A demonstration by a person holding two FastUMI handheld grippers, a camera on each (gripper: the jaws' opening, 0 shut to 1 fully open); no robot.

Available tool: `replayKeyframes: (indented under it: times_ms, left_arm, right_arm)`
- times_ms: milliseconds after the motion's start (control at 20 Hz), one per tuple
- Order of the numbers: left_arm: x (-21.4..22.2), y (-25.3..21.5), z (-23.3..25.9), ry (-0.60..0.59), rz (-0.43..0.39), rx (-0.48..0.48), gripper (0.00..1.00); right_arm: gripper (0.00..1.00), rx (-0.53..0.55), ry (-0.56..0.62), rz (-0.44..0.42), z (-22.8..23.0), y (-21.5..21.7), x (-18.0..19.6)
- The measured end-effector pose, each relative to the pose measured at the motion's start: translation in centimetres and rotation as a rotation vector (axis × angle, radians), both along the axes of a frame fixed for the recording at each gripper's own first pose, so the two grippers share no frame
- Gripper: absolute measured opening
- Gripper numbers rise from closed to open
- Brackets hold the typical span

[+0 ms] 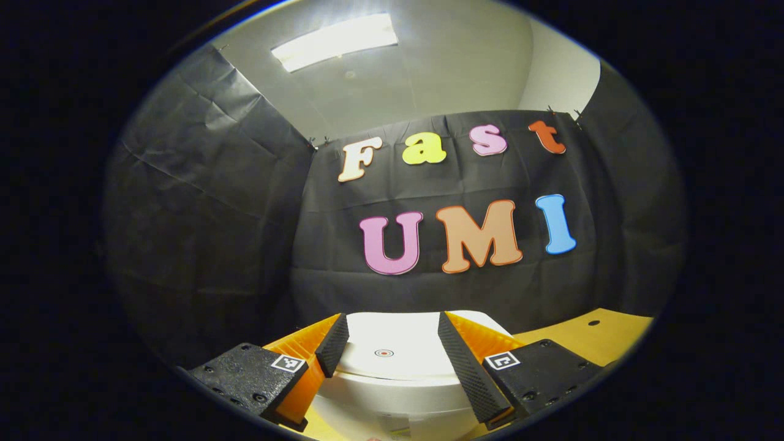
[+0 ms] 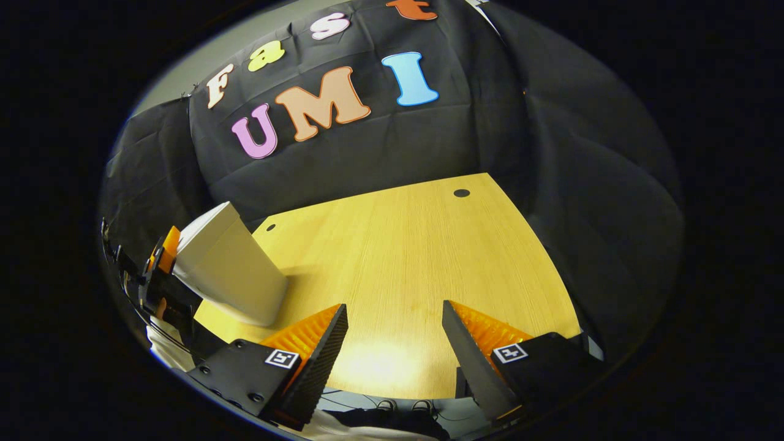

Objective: Press the lid of the desktop garbage bin to open it, pick up the crumpled paper on the desktop and throw it into the bin, then pick up the pop can on the desktop and drop it into the bin, and finally close the garbage bin lid.

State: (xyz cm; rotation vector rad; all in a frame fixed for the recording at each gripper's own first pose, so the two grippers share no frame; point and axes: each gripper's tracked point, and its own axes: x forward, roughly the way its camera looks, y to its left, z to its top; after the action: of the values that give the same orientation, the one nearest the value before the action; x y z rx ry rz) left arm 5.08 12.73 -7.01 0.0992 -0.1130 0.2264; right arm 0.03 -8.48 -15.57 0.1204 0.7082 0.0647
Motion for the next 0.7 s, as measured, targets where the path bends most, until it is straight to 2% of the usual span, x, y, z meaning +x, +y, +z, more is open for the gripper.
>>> replayKeyframes:
  times_ms: [150, 450, 500, 550, 700]
  left_arm:
    - [-0.5, -0.3, -0.2, -0.053, -0.021, -0.009, 0.91]
    - [-0.5, -0.6, -0.8, -0.046, -0.079, -0.056, 0.92]
    - [-0.6, -0.6, -0.9, -0.044, -0.088, -0.068, 0.92]
    - [-0.6, -0.6, -0.5, -0.058, -0.097, -0.055, 0.92]
    - [-0.1, -0.6, -0.4, -0.039, -0.095, -0.043, 0.92]
  right_arm:
    - [0.99, -0.013, 0.028, -0.001, -0.8, 0.2, -0.7]
    - [0.99, -0.020, 0.043, 0.029, -1.4, 2.0, -1.2]
    - [0.94, -0.022, 0.042, 0.037, -1.4, 2.3, -1.2]
    - [0.99, -0.029, 0.040, 0.047, -1.4, 2.7, -1.2]
    - [0.99, -0.051, 0.016, 0.071, -0.8, 3.3, -1.3]
